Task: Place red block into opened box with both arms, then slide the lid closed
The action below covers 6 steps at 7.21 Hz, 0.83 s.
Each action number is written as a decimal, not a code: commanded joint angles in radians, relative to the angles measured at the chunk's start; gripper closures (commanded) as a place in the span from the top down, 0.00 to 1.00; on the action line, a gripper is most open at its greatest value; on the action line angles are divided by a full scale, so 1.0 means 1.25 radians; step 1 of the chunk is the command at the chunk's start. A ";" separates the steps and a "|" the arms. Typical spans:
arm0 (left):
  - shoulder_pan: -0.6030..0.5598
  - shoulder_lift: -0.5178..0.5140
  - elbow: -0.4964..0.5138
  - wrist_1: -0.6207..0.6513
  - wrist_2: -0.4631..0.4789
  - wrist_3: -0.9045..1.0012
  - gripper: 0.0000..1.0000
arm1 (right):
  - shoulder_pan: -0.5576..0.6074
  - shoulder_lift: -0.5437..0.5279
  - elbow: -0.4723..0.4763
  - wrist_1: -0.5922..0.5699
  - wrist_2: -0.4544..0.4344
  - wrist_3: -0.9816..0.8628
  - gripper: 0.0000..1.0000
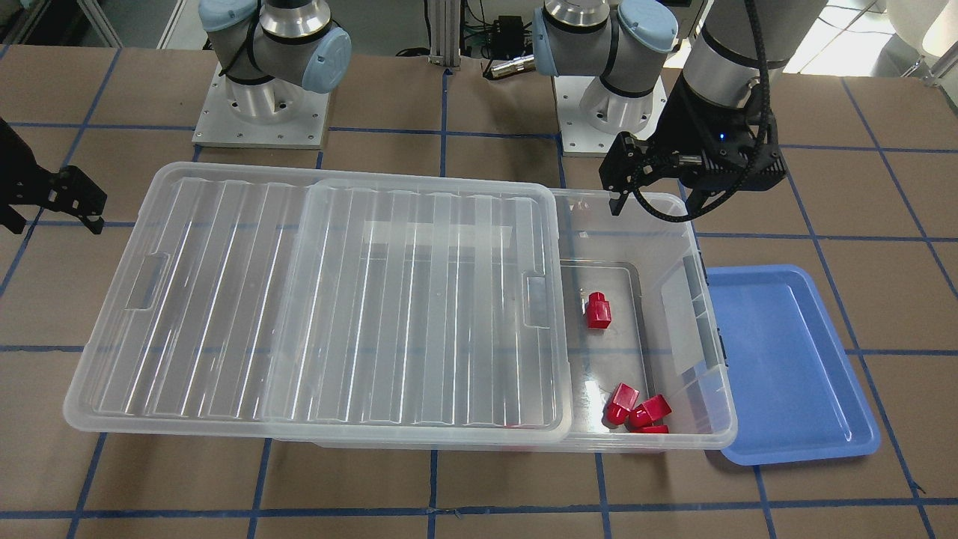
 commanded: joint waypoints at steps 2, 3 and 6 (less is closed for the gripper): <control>0.001 0.001 -0.001 -0.003 0.013 0.003 1.00 | -0.001 0.038 0.040 -0.044 -0.001 -0.002 1.00; 0.001 0.002 -0.001 -0.003 0.013 0.004 1.00 | -0.001 0.043 0.040 -0.044 -0.001 -0.003 1.00; 0.001 0.004 -0.004 -0.003 0.012 0.003 1.00 | 0.012 0.038 0.041 -0.028 0.011 0.022 1.00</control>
